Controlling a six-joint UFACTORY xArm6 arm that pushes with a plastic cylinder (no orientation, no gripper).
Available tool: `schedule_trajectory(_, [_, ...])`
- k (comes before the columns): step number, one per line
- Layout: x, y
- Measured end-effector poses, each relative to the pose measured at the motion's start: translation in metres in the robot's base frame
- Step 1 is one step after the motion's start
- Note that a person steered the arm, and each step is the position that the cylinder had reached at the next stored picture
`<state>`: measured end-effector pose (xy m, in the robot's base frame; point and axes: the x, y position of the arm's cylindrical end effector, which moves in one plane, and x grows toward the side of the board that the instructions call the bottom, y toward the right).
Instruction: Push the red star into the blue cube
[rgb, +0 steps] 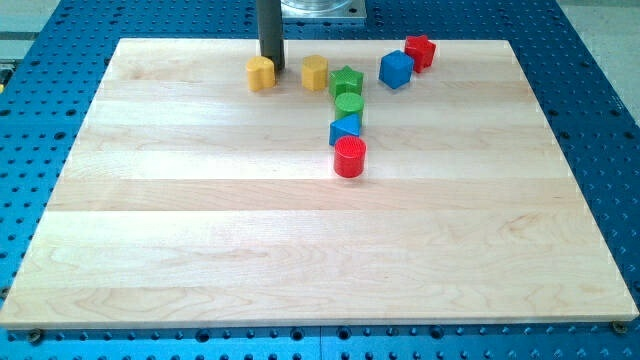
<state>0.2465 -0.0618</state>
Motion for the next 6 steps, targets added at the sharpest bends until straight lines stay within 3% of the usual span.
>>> schedule_trajectory(1, [-0.018, 0.031])
schedule_trajectory(2, [-0.050, 0.137])
schedule_trajectory(4, [-0.050, 0.253])
schedule_trajectory(6, [-0.035, 0.281])
